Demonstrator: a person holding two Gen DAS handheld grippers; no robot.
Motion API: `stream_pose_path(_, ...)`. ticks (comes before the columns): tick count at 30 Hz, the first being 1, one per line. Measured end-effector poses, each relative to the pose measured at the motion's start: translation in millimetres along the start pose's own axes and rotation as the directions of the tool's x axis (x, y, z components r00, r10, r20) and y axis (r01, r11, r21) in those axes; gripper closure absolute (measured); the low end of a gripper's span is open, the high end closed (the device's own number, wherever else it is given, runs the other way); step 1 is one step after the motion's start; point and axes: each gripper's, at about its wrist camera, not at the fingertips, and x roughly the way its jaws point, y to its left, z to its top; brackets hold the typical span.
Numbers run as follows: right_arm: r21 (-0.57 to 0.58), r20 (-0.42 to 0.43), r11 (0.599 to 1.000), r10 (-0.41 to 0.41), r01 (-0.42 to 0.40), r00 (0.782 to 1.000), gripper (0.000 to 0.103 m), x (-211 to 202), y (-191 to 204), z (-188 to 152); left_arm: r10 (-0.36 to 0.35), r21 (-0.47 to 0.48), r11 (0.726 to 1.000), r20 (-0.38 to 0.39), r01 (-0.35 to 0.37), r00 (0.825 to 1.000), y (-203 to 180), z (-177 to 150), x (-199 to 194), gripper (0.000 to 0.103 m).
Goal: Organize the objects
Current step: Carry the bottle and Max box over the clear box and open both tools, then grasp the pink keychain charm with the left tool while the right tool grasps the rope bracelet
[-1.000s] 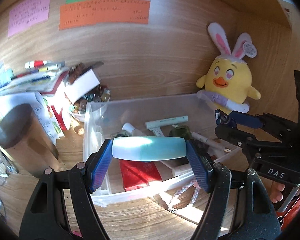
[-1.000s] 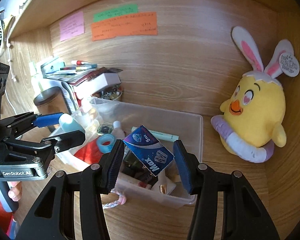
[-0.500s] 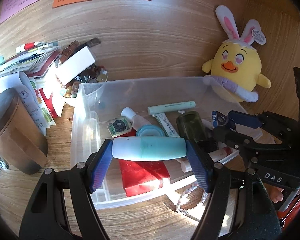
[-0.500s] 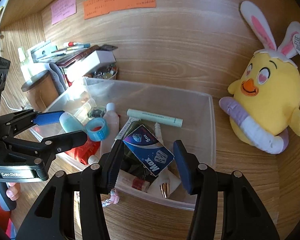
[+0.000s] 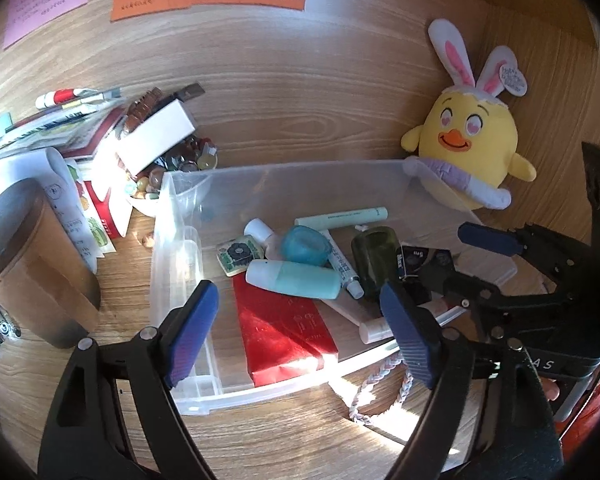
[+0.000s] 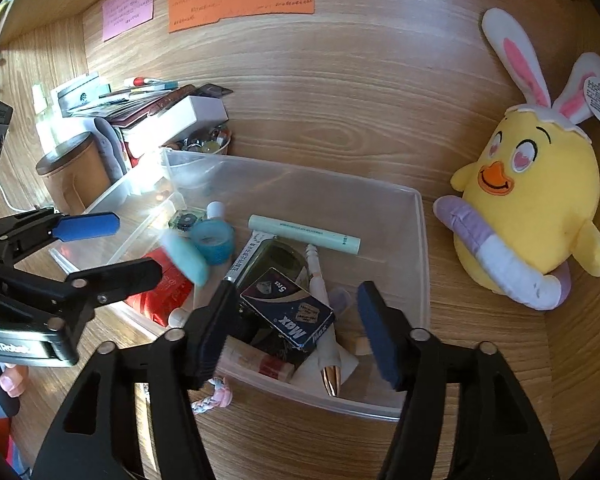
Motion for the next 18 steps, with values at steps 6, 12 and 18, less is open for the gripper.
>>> stream_pose_path(6, -0.009, 0.000, 1.000, -0.004, 0.004, 1.000, 0.038, -6, 3, 0, -0.016, -0.007, 1.000, 0.033, 0.016, 0.999, 1, 0, -19, 0.015)
stream_pose_path(12, -0.017, 0.027, 1.000, -0.011, 0.012, 1.000, 0.028, -21, 8, -2, 0.008, -0.007, 1.000, 0.083, -0.008, 0.997, 8, -4, -46, 0.006)
stream_pose_path(18, -0.026, 0.054, 1.000, 0.014, -0.012, 0.998, 0.023, -42, 16, -5, 0.056, -0.024, 0.998, 0.110, -0.054, 0.992, 31, -10, -72, 0.004)
